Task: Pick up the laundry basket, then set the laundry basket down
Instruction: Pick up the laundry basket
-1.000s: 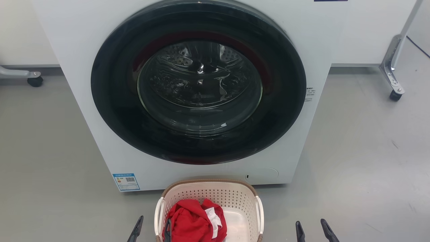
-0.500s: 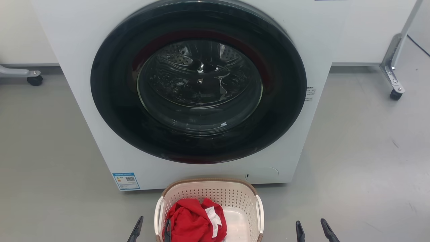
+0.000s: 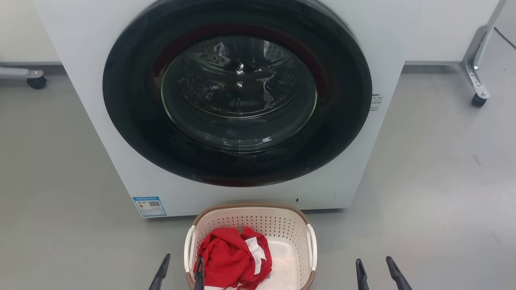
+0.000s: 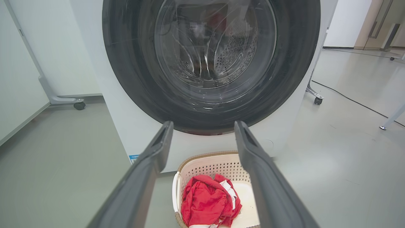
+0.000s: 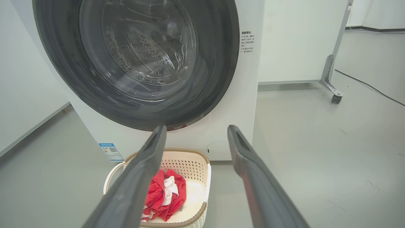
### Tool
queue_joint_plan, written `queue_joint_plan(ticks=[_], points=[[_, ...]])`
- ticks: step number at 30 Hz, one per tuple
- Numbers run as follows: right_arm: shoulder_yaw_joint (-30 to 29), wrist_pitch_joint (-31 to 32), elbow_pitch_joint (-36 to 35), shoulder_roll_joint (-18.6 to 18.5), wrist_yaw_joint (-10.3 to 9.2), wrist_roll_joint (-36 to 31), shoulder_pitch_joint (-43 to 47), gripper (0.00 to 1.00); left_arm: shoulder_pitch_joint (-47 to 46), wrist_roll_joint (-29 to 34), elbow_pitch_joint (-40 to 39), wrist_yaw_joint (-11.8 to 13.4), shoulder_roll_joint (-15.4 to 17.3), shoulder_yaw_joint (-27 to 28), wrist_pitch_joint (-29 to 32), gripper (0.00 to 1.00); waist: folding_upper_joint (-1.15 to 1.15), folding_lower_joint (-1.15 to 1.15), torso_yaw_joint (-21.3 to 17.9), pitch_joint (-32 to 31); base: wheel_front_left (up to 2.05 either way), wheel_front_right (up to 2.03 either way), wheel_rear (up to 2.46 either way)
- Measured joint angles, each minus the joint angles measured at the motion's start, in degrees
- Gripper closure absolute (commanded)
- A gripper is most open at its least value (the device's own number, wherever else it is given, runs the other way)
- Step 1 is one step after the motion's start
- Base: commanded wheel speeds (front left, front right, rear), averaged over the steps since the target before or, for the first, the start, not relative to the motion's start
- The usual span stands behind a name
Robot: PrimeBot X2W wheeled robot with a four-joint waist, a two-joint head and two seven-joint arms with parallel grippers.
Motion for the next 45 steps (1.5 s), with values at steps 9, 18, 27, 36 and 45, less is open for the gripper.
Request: queue_joint_plan(ticks=[9,18,27,36,45], points=[[-1.1,-0.1,-1.2,0.0,0.00,-0.2,-3.8,0.00,-3.1,0.1,-1.3,-0.1,0.0,1.0,-0.1,0.00,0.00,0.00,0.0,4.2,0.00,0.00,0.00],[-2.4,-0.2,-1.1,0.0,0.77,0.3,-9.5,0.00,-10.3,-0.4,-0.8,-0.7,-0.4,2.1,-0.2,0.00,0.00,0.01,0.3,10.9,0.00,0.00,0.00],[-3.2,-0.2,1.5,-0.1,1.63,0.6,-16.0,0.00,-16.7,-1.5,3.5,-1.2,-0.8,2.7,-0.2,0.00,0.01,0.01,0.7,18.3,0.00,0.00,0.00],[-5.0,-0.2,6.0,-0.1,1.85,1.0,-22.7,0.00,-24.3,-3.2,9.3,-1.2,-1.2,2.9,-0.2,0.00,0.01,0.01,1.0,25.9,0.00,0.00,0.00],[-5.5,-0.2,11.6,-0.6,2.45,1.0,-30.2,0.00,-31.7,-3.9,15.4,-1.5,-1.6,3.6,-0.2,0.00,0.01,0.01,1.4,33.6,0.00,0.00,0.00]])
